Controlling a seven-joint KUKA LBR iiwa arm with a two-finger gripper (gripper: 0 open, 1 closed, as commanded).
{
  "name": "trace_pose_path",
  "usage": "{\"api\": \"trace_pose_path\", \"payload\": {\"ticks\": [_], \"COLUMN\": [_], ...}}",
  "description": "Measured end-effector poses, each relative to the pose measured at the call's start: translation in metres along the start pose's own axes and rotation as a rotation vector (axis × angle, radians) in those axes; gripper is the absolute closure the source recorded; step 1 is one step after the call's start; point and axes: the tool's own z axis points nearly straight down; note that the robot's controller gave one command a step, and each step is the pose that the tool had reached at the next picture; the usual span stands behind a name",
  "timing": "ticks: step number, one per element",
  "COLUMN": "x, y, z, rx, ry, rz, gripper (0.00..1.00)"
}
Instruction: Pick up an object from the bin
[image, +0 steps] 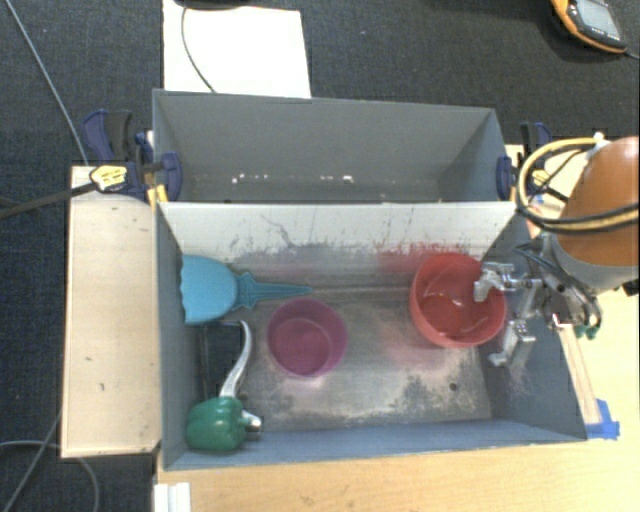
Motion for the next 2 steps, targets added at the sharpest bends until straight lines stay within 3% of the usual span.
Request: {"api": "trace_pose_path", "payload": {"ticks": [1,2], "x": [0.000,0.005], "y": [0.000,0.010], "z": [0.000,0.054], "rx": [0.000,-0.001], "ry": [0.000,0.000], "rz": [-0.001,0.072], "gripper": [0.00,0.00]}}
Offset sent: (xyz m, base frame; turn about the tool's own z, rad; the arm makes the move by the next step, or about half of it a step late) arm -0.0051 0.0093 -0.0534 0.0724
